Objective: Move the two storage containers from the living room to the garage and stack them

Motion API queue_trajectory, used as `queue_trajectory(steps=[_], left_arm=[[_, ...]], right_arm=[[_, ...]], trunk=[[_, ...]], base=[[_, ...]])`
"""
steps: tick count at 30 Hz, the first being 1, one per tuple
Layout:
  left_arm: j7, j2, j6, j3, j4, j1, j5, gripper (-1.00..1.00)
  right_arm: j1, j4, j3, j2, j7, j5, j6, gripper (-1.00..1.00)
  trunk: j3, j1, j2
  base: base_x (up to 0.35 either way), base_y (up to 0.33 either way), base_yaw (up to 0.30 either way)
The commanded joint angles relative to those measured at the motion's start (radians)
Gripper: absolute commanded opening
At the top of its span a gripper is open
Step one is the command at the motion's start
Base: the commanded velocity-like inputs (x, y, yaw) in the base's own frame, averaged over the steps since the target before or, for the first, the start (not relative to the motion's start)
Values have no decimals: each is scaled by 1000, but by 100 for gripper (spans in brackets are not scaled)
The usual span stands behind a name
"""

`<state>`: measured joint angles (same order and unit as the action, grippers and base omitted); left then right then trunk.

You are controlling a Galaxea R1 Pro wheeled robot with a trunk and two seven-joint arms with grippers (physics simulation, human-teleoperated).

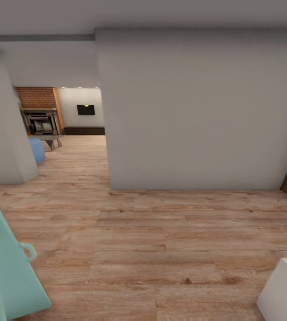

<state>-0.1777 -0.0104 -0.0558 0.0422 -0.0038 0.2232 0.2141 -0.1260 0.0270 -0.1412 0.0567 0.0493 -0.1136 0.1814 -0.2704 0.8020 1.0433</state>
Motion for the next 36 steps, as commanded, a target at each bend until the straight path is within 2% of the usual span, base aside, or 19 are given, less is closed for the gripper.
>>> queue_trajectory(steps=[1, 26, 36], left_arm=[[-2, 0, -4, 4, 1, 1, 4, 100], [-2, -1, -7, 4, 1, 1, 4, 100], [-2, 0, -7, 4, 1, 1, 4, 100]], right_arm=[[-1, 3, -8, 0, 5, -11, 6, 100], [-1, 3, -8, 2, 7, -4, 7, 100], [-1, 3, -2, 2, 7, -14, 7, 100]], trunk=[[-1, 1, 1], [-1, 1, 1], [-1, 1, 1]], base=[[323, 0, 0], [323, 0, 0], [323, 0, 0]])
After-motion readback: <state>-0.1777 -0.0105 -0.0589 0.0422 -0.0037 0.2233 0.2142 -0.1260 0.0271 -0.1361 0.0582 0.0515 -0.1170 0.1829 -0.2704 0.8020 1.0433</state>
